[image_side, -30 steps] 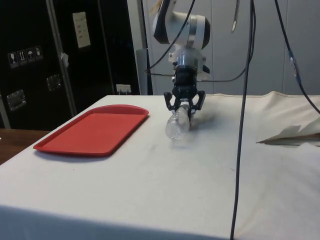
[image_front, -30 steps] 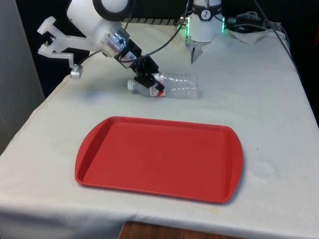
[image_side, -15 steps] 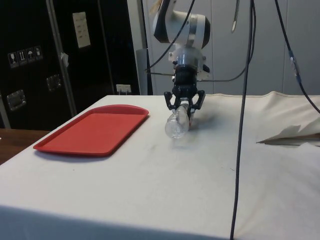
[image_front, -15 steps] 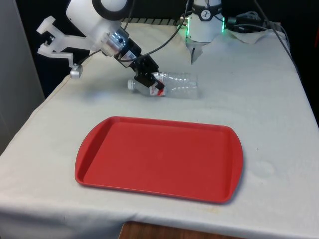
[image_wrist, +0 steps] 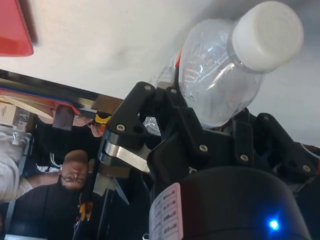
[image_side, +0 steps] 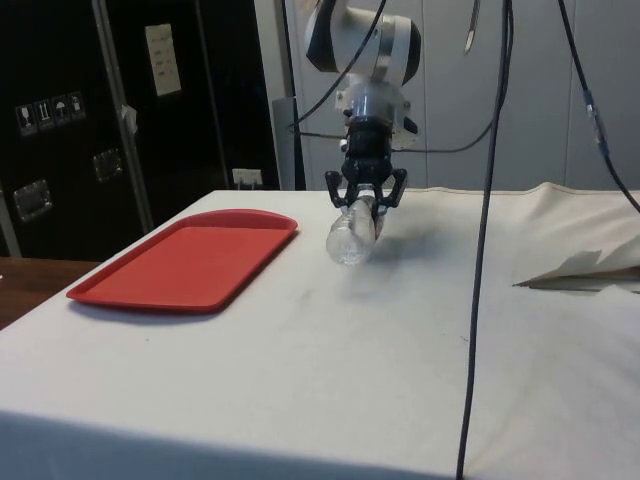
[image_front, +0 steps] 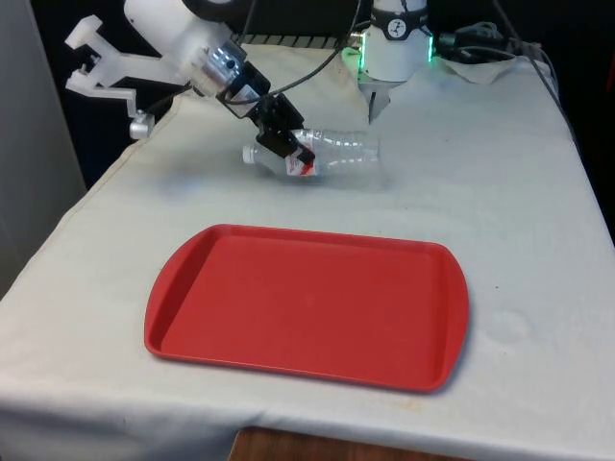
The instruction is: Place the bottle upright on the tray.
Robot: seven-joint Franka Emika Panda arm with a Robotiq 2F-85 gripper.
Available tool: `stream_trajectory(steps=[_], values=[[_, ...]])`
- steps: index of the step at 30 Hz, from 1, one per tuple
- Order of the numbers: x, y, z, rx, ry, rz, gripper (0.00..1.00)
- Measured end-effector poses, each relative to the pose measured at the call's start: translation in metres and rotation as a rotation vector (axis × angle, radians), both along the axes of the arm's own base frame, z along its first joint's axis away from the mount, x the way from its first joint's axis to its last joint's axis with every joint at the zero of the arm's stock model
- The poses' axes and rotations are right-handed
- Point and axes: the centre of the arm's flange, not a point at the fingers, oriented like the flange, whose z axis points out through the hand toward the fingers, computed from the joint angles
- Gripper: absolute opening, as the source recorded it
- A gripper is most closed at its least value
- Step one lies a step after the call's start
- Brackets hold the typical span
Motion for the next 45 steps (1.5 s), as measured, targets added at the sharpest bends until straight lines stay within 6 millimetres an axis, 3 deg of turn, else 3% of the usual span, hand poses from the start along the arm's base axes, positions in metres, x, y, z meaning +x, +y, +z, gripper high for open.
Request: stream_trajectory(steps=[19,34,45], values=[[0.000,0.008,0.051,0.059,-0.031,-0.008,0.34],[0.013,0.011,0.068,0.053,-0.036,-0.005,0.34],[0.018,0.011,0.109,0.041,-0.043,-0.003,0.34]])
